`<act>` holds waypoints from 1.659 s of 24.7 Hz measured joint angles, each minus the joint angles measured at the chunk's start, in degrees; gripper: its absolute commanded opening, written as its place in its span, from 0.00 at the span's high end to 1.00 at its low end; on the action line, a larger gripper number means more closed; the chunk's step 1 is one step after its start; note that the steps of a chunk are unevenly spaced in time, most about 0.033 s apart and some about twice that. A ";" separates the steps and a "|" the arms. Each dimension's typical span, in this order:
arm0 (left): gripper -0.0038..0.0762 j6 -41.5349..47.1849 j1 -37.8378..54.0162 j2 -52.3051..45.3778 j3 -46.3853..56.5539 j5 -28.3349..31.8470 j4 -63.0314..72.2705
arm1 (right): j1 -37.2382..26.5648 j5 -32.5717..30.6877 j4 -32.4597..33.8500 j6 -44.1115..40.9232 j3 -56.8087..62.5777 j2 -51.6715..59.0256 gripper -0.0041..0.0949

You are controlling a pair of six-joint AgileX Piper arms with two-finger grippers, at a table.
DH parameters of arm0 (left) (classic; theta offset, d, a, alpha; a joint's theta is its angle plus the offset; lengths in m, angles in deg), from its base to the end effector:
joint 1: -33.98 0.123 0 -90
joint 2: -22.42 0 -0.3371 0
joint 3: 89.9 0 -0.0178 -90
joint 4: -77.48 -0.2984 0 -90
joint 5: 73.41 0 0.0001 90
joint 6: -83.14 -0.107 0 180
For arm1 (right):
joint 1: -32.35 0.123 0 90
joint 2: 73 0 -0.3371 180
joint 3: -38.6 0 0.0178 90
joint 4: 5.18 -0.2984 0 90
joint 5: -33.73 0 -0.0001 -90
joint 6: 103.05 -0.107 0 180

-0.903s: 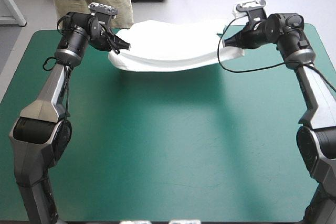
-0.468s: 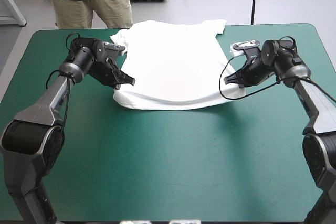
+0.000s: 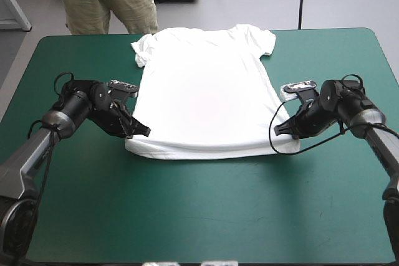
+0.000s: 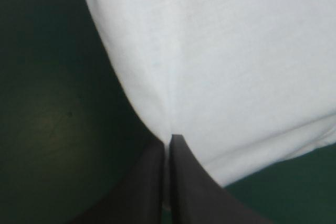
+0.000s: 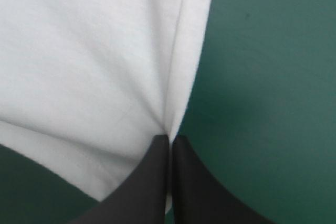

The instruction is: Fold the cloth

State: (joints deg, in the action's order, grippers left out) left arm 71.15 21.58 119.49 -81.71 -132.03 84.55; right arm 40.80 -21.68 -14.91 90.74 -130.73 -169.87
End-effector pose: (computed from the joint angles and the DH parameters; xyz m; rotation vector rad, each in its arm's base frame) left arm 0.3529 -0.0891 0.2940 0.5343 2.8060 -0.1651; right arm 0.3558 0.0679 0.2836 -0.4407 2.7968 0.1987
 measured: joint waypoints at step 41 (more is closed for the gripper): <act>0.36 -3.43 0.00 -15.40 18.09 -1.81 5.21 | 0.00 -2.78 -2.73 -0.98 21.75 22.86 0.62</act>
State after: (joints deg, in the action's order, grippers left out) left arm 67.71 21.58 104.09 -63.62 -133.84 89.77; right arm 40.80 -24.46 -17.64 89.76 -108.99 -147.01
